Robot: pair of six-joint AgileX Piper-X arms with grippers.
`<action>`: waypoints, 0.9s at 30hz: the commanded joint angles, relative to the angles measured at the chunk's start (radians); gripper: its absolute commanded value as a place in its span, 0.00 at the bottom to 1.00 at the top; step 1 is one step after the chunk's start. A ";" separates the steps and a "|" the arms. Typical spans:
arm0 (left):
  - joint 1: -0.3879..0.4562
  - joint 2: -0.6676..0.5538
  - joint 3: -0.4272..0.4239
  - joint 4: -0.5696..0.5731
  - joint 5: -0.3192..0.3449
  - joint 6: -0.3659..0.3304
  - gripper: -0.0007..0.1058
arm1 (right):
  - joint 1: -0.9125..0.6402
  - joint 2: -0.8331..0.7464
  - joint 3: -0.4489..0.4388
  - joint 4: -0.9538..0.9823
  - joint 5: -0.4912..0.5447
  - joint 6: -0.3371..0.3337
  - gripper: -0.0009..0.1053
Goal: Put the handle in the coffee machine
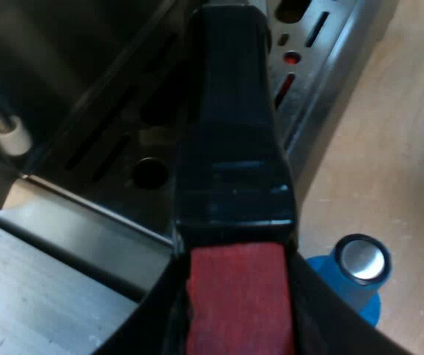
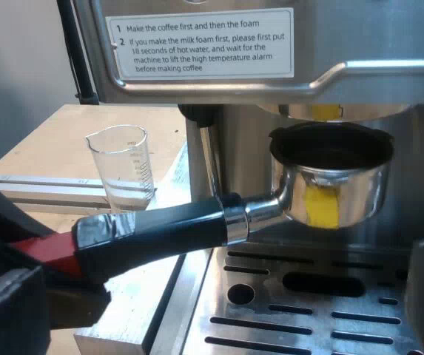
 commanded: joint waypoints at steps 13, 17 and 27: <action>-0.001 0.018 -0.036 -0.036 0.059 -0.019 0.01 | -0.002 -0.006 -0.004 0.001 0.004 -0.014 0.99; -0.001 0.018 -0.059 -0.035 0.059 -0.028 0.01 | -0.002 -0.006 -0.004 0.001 0.004 -0.014 0.99; -0.001 0.018 -0.080 -0.027 0.077 -0.029 0.01 | -0.002 -0.006 -0.004 0.003 0.004 -0.014 0.99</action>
